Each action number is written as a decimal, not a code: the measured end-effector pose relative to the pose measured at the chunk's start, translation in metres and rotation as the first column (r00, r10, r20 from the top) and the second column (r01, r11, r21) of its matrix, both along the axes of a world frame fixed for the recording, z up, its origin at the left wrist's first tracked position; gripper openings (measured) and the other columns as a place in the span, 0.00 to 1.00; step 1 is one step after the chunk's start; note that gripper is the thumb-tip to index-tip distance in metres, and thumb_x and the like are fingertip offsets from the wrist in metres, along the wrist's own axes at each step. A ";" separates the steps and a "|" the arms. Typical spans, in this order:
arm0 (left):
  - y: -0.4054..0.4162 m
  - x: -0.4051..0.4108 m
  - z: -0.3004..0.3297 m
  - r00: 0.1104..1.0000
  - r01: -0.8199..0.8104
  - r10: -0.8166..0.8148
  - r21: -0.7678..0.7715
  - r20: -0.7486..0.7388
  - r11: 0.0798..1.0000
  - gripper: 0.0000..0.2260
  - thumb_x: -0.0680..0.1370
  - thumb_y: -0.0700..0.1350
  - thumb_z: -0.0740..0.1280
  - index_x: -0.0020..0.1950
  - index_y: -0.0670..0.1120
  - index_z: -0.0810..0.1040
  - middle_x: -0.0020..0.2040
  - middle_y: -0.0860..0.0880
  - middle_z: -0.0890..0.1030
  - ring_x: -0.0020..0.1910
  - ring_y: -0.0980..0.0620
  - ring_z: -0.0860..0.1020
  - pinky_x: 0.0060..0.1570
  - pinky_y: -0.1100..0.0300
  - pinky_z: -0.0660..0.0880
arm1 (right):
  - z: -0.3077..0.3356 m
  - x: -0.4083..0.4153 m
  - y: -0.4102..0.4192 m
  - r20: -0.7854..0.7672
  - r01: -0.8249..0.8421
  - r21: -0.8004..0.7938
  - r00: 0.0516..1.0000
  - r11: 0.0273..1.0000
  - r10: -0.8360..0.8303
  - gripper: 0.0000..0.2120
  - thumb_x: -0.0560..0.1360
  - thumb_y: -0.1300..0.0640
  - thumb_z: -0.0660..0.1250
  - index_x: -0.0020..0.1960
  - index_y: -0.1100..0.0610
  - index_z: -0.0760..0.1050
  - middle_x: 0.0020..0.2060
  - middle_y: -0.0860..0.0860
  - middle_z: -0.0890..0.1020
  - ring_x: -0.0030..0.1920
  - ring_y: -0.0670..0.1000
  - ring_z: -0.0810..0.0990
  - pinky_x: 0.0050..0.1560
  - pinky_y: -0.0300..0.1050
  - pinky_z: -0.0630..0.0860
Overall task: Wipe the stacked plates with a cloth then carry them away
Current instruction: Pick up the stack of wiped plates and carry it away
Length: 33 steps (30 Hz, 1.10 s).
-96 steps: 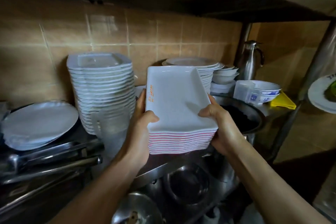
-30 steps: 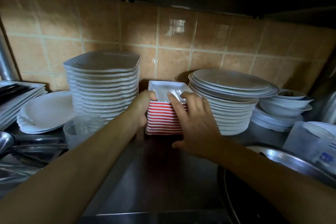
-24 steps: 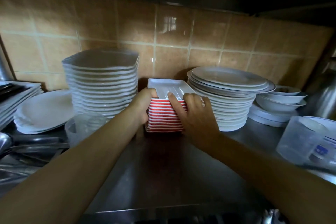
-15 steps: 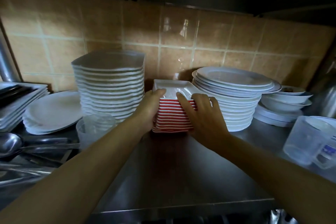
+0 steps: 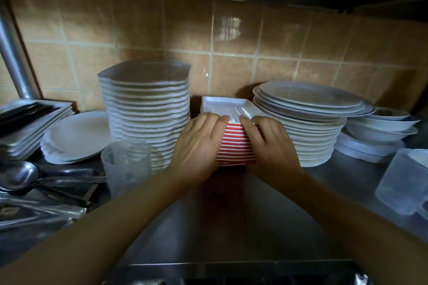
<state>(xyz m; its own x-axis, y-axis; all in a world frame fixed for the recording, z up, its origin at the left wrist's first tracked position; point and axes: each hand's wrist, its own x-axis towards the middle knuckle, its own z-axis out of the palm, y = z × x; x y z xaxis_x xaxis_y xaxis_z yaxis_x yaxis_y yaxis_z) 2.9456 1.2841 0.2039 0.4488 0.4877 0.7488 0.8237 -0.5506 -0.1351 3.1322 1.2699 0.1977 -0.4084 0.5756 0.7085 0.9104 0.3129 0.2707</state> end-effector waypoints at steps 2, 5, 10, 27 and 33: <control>0.004 0.001 0.003 1.000 -0.003 0.003 -0.010 0.001 1.000 0.33 0.55 0.44 0.78 0.59 0.40 0.76 0.51 0.44 0.78 0.49 0.44 0.78 0.43 0.57 0.75 | 0.001 0.001 0.006 0.008 -0.014 -0.001 1.000 1.000 0.014 0.37 0.63 0.52 0.75 0.68 0.64 0.69 0.55 0.62 0.77 0.54 0.62 0.76 0.54 0.55 0.72; 0.013 0.001 0.004 0.999 -0.034 0.033 -0.015 -0.017 0.999 0.32 0.55 0.44 0.78 0.58 0.41 0.76 0.50 0.46 0.78 0.48 0.46 0.78 0.38 0.58 0.73 | 0.000 0.001 0.019 0.010 -0.011 -0.022 1.000 1.000 0.011 0.37 0.62 0.53 0.75 0.67 0.64 0.69 0.54 0.62 0.76 0.53 0.62 0.76 0.54 0.56 0.72; 0.029 0.003 0.006 0.998 -0.049 0.046 -0.096 -0.031 0.994 0.33 0.54 0.41 0.78 0.57 0.39 0.76 0.50 0.43 0.78 0.48 0.43 0.77 0.41 0.55 0.75 | 0.002 0.000 0.038 0.008 0.010 -0.054 1.000 0.998 -0.010 0.35 0.63 0.55 0.74 0.67 0.63 0.70 0.54 0.62 0.77 0.54 0.62 0.77 0.55 0.56 0.72; 0.050 0.005 -0.002 0.999 -0.048 0.042 -0.240 -0.029 0.970 0.31 0.58 0.40 0.79 0.58 0.40 0.75 0.54 0.43 0.76 0.54 0.43 0.75 0.38 0.54 0.76 | 0.002 0.003 0.062 -0.050 -0.087 -0.097 0.995 0.992 0.082 0.22 0.75 0.54 0.55 0.63 0.62 0.75 0.49 0.61 0.80 0.48 0.61 0.79 0.49 0.53 0.75; 0.046 0.006 -0.003 0.999 -0.048 0.040 -0.244 -0.035 0.969 0.30 0.61 0.40 0.79 0.61 0.39 0.74 0.57 0.41 0.76 0.57 0.42 0.74 0.44 0.53 0.77 | -0.003 0.004 0.062 -0.070 -0.091 -0.085 0.994 0.992 0.085 0.22 0.75 0.55 0.55 0.63 0.63 0.75 0.49 0.62 0.80 0.48 0.62 0.80 0.49 0.54 0.76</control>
<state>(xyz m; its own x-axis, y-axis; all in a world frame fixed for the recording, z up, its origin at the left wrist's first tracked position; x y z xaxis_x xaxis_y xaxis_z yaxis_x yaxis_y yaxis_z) 2.9515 1.3306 0.2014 0.4430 0.6741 0.5911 0.8455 -0.5334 -0.0253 3.1366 1.3314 0.1945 -0.4139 0.6006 0.6841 0.8934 0.4121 0.1788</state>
